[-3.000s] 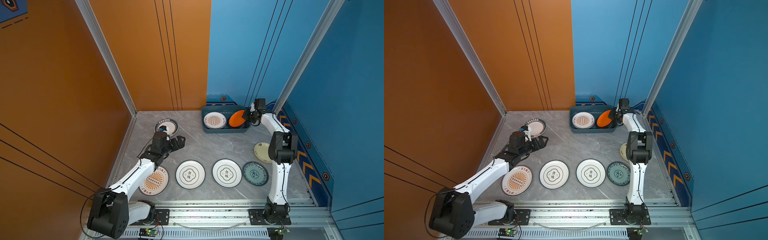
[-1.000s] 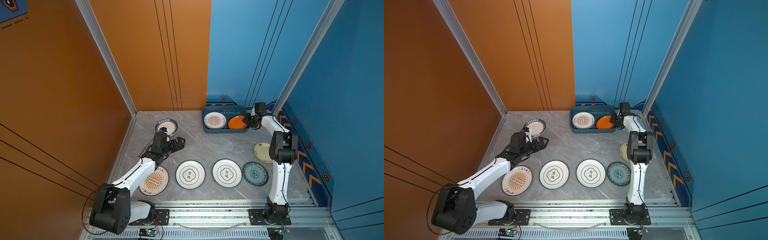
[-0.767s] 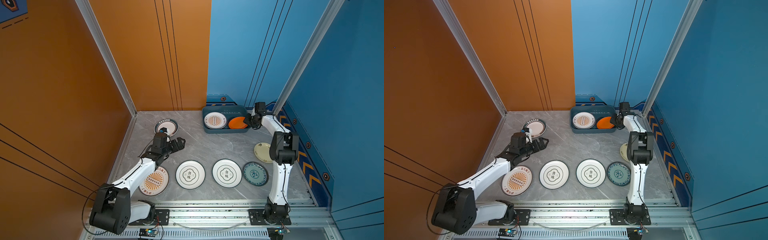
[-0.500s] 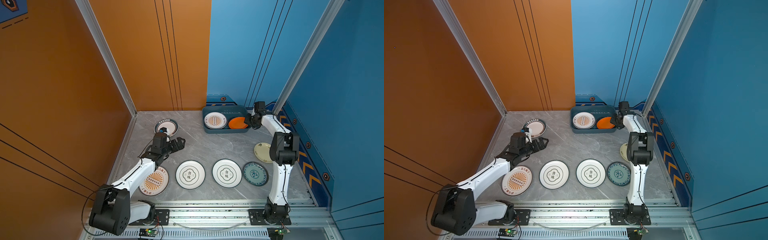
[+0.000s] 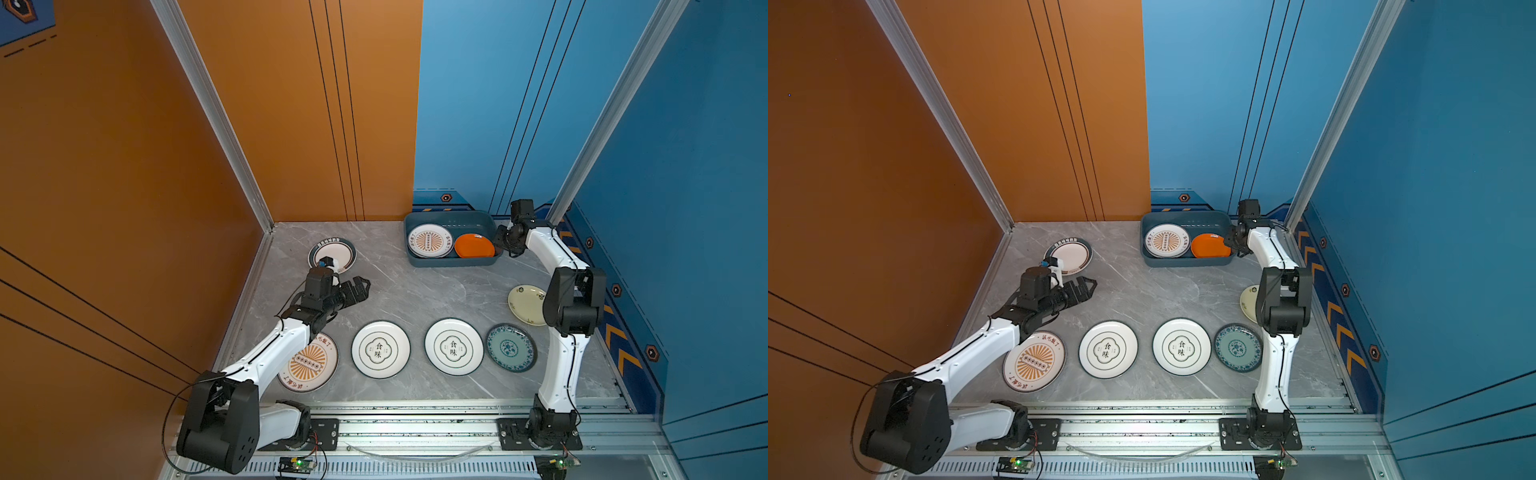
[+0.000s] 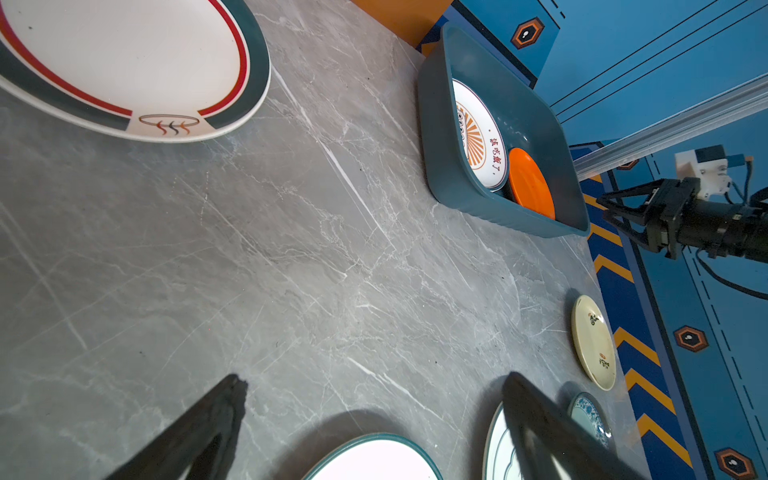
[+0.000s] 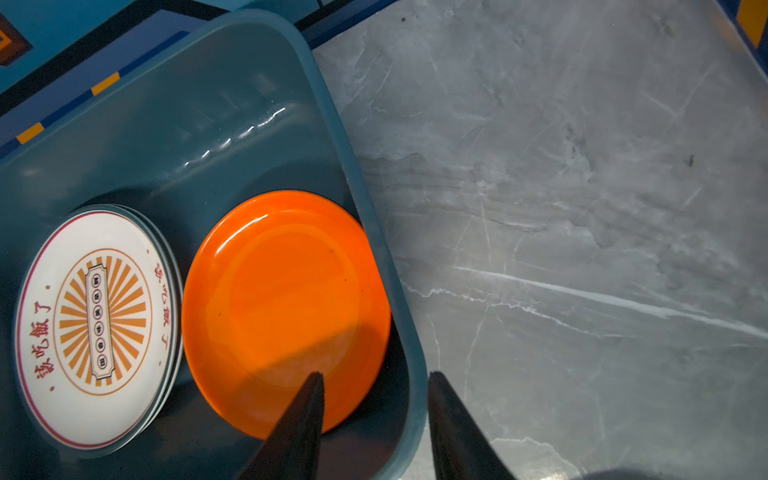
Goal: Place the plates into the plastic bin on the countertop
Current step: 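Lower the orange plate onto the dark plate in the bin and open the right gripper, then withdraw the right gripper from the bin while the left moves to the red-rimmed white plate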
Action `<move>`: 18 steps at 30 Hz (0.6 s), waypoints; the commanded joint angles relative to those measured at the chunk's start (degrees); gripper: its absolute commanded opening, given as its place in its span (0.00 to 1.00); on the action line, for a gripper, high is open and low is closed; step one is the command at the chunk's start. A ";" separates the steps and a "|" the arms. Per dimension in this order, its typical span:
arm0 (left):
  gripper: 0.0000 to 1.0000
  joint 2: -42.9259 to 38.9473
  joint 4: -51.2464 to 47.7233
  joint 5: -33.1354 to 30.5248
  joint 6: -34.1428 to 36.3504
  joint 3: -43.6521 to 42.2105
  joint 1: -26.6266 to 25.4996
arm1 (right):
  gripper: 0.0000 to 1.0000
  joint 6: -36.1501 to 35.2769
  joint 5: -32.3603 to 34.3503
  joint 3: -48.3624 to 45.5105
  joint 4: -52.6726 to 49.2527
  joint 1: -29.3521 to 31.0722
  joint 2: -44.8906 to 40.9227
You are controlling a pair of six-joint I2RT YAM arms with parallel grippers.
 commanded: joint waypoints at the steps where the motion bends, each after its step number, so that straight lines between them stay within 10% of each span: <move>1: 0.98 -1.32 -1.59 -1.90 0.35 -0.47 0.80 | 0.45 -0.71 1.67 -3.03 -0.77 0.48 -4.70; 18: 0.98 12.89 2.64 -8.51 -7.49 2.36 16.12 | 0.47 2.87 -5.25 -33.36 14.34 6.18 -27.89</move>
